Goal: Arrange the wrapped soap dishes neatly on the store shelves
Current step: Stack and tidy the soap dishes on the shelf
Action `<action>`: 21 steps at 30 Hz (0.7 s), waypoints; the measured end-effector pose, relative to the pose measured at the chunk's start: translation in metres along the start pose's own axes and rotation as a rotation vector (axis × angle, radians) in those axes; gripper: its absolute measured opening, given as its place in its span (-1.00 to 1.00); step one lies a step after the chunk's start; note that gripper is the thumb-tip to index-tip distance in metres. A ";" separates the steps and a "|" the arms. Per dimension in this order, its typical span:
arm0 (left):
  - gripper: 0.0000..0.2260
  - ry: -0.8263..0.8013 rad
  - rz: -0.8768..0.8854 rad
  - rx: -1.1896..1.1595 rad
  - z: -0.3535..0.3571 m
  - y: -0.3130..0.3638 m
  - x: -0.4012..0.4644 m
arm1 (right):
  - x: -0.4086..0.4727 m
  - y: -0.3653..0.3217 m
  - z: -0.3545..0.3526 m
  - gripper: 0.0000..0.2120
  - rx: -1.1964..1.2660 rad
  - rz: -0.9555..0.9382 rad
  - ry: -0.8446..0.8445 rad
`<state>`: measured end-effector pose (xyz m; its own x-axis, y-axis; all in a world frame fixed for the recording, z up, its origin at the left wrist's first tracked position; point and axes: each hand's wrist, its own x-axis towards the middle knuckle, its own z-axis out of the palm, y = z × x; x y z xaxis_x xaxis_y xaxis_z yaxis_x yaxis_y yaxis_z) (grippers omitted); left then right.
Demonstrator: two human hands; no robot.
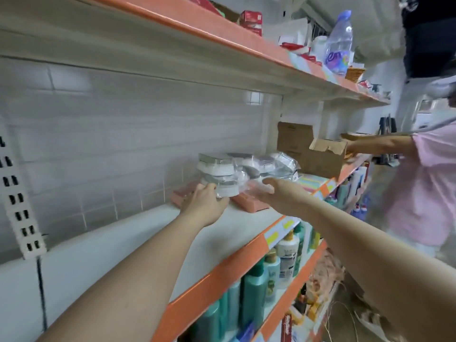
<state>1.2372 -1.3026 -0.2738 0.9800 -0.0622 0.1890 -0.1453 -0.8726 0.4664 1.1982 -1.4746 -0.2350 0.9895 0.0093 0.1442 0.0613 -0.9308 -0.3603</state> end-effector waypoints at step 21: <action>-0.42 0.343 -0.682 -0.903 0.068 0.011 0.135 | 0.250 -0.026 0.054 -0.44 0.329 -0.276 -0.144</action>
<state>1.3769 -1.3534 -0.3017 0.8245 0.5373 -0.1774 0.2152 -0.0079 0.9765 1.4507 -1.4281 -0.2396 0.9370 0.3132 0.1550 0.3408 -0.7211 -0.6032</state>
